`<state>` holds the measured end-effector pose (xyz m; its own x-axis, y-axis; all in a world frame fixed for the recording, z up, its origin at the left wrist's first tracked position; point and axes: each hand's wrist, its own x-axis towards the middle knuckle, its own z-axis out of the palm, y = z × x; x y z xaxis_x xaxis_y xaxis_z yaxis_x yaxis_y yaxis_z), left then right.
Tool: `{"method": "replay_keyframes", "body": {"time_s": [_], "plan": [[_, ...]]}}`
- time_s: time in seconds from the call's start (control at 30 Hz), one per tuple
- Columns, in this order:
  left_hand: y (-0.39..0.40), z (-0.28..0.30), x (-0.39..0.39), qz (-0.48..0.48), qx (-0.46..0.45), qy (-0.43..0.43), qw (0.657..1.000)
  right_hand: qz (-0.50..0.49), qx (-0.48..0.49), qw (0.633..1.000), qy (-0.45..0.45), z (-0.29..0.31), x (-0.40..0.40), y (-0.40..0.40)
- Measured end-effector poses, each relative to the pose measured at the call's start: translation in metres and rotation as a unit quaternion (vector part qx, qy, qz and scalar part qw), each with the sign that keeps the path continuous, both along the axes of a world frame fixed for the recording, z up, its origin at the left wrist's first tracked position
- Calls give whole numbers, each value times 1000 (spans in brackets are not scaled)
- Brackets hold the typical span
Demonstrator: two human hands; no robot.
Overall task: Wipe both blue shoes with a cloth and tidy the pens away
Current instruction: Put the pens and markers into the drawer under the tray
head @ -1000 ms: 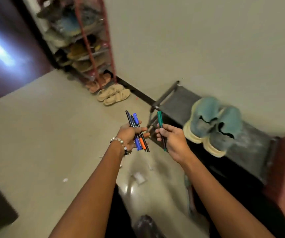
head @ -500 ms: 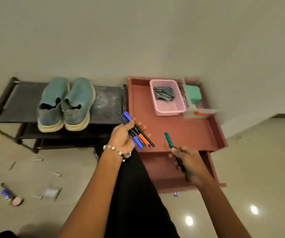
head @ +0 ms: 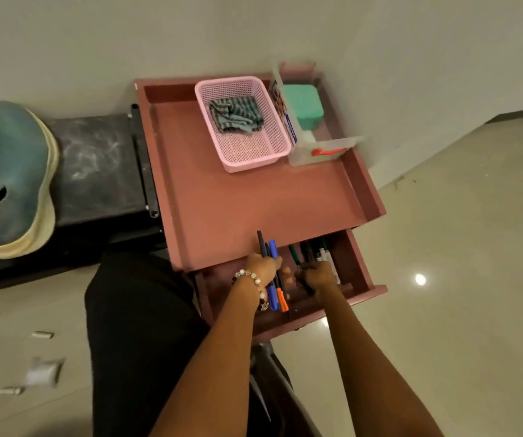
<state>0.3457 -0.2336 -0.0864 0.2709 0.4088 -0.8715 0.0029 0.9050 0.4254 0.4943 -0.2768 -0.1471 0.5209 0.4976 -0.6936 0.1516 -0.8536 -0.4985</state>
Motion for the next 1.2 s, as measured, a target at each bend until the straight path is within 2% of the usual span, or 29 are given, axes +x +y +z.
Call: {"method": "replay_keyframes", "body": {"time_s": [0.1, 0.17, 0.3, 0.47, 0.5, 0.57, 0.63, 0.67, 0.77, 0.93, 1.03, 1.13, 1.2], "plan": [[2, -22, 5, -23, -11, 12, 1000, 1, -36, 997, -63, -38, 3, 3], [1, -34, 12, -57, -20, 3, 998, 11, -35, 993, -116, -30, -4, 8], [-4, -46, 25, -101, -61, -24, 993, -5, -54, 985, -161, -34, -4, 16], [-9, -56, 29, -124, -83, 21, 989, 11, -22, 976, -216, -22, 0, 12], [-10, -57, 30, -120, -84, 29, 989, 13, 1, 980, -196, -19, 4, 8], [-9, -59, 30, -114, -75, 64, 989, -15, 42, 999, -18, -8, 9, -4], [-10, -59, 31, -91, -85, 79, 989, -21, 34, 988, 148, 8, 9, -20], [-10, -57, 31, -77, -95, 75, 990, 11, 34, 983, 182, 15, 8, -26], [-14, -52, 31, -47, -129, 39, 990, 79, 36, 980, 181, 23, 4, -27], [-17, -55, 22, -14, -103, 62, 993, 81, -32, 980, 178, 19, 10, -8], [-15, -58, 15, -14, -91, 103, 990, -7, -48, 991, 128, 2, 15, 3], [-15, -62, 10, -22, -85, 119, 989, 73, -77, 993, -50, -31, 16, 17], [-17, -61, 9, -40, -82, 112, 990, 96, -99, 985, -106, -44, 7, 23]]}}
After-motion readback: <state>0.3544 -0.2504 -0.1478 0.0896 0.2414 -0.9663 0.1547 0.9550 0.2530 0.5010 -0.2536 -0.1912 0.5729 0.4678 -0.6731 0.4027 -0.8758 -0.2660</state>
